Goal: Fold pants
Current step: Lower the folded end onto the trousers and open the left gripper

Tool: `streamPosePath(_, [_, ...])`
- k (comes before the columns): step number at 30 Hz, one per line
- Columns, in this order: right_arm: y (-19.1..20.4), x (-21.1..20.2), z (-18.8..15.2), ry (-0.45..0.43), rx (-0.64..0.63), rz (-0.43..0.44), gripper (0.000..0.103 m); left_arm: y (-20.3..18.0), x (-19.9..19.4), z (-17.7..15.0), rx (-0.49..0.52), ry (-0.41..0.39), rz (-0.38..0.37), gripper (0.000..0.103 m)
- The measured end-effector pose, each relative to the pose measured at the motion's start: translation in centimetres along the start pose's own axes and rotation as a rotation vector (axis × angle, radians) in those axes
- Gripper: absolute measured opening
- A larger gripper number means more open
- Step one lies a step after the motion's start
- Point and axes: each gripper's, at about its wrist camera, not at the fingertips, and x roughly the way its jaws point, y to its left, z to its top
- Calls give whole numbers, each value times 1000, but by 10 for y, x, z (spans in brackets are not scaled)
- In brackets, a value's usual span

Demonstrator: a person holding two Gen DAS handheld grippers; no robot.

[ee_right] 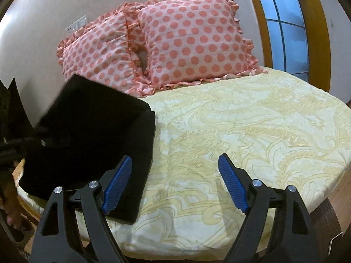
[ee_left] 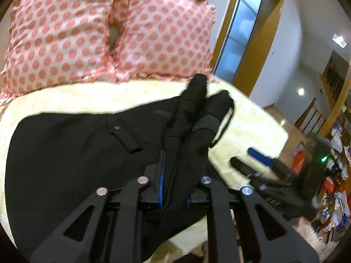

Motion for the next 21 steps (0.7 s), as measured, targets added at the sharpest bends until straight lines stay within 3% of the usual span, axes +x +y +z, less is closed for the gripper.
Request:
streamPosePath(2, [-1, -1, 0, -2, -1, -12, 83, -16, 11, -8, 52, 17, 16, 14])
streamPosePath(5, [-5, -3, -1, -2, 3, -30, 83, -20, 34, -37, 79, 112, 43, 17])
streamPosePath(9, [-10, -10, 3, -23, 7, -60, 83, -30, 31, -47, 155, 73, 64, 25])
streamPosePath(17, [-10, -24, 23, -97, 10, -82, 83, -13, 5, -54, 135, 92, -97, 30])
streamPosePath(19, [-3, -27, 31, -120, -5, -70, 83, -3, -9, -57, 89, 119, -179, 54])
streamPosePath(20, [4, -30, 35, -140, -21, -53, 83, 4, -21, -58, 54, 113, -202, 70])
streamPosePath(21, [11, -33, 39, -157, -37, -32, 83, 9, -29, -57, 36, 95, -197, 77])
